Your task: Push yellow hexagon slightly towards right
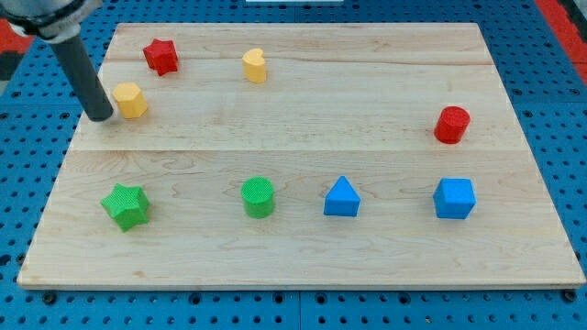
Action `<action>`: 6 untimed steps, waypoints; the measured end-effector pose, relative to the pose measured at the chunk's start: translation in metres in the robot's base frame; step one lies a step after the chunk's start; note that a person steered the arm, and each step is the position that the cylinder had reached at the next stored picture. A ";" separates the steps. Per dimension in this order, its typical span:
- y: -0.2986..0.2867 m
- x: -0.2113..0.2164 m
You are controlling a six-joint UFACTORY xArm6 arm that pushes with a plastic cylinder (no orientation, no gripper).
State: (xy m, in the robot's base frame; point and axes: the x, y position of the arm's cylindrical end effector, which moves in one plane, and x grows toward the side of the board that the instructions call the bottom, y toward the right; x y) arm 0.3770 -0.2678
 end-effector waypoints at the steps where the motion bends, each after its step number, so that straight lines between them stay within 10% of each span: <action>1: 0.028 -0.016; 6: 0.116 -0.001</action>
